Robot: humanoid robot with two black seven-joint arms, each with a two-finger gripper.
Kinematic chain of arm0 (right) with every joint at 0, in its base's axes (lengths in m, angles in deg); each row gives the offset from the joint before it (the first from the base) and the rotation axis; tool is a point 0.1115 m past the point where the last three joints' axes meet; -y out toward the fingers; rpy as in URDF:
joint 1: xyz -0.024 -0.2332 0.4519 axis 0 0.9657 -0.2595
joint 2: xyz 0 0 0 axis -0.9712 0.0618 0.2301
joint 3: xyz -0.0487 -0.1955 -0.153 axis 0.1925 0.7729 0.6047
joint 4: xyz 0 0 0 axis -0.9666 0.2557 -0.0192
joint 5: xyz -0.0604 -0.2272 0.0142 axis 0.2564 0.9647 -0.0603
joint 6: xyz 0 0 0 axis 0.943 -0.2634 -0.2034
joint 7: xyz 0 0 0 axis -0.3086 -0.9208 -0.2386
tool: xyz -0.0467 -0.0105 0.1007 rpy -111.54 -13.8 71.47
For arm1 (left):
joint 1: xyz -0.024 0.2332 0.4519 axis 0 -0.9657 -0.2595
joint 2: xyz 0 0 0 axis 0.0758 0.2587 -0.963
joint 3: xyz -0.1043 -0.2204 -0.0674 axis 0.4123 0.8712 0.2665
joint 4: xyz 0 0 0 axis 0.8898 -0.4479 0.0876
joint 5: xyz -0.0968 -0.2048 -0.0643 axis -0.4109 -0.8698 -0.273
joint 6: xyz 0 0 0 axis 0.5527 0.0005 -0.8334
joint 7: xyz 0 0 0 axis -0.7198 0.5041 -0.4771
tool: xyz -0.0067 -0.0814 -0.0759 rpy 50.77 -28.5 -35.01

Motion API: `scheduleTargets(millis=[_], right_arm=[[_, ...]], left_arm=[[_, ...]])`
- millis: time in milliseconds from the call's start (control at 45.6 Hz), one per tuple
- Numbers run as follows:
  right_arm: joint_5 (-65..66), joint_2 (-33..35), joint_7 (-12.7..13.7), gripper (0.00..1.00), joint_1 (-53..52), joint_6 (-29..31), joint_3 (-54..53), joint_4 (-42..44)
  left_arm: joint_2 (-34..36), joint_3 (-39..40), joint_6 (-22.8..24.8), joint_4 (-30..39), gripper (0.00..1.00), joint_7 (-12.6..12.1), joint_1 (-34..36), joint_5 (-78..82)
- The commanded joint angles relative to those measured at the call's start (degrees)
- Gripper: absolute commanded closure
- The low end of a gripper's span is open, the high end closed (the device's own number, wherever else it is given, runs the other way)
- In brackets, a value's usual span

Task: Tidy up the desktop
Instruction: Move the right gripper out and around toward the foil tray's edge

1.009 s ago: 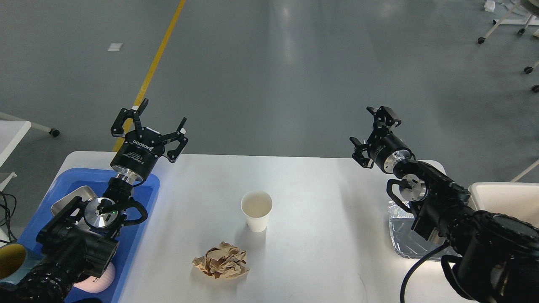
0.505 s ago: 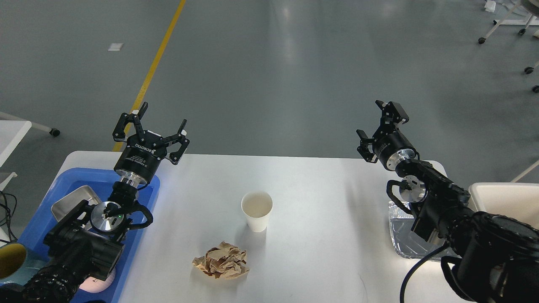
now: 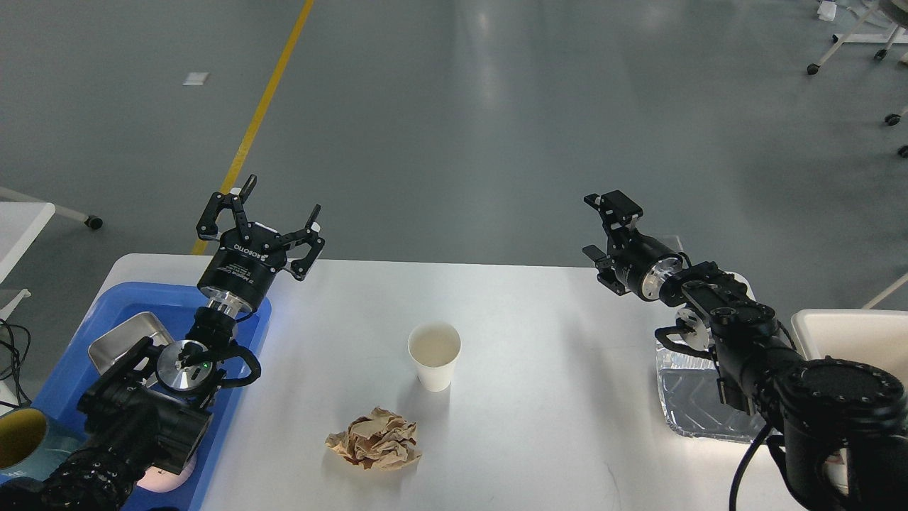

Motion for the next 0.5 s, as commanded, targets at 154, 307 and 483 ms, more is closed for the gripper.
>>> scheduleTargets(millis=[154, 307, 483], right_arm=[[11.08, 10.75, -8.99, 0.0, -0.07, 4.02, 15.41, -0.25], [15.39, 18.48, -12.33, 0.0, -0.6, 8.6, 18.14, -0.51], [20.75, 22.62, -18.39, 0.0, -0.95, 9.21, 22.62, -0.69]], left_arm=[[2.2, -1.21, 0.0, -0.1, 0.03, 0.12, -0.05, 0.22], [2.2, -1.3, 0.0, -0.1, 0.03, 0.04, -0.05, 0.31], [2.11, -1.3, 0.0, -0.1, 0.03, 0.04, -0.05, 0.31]])
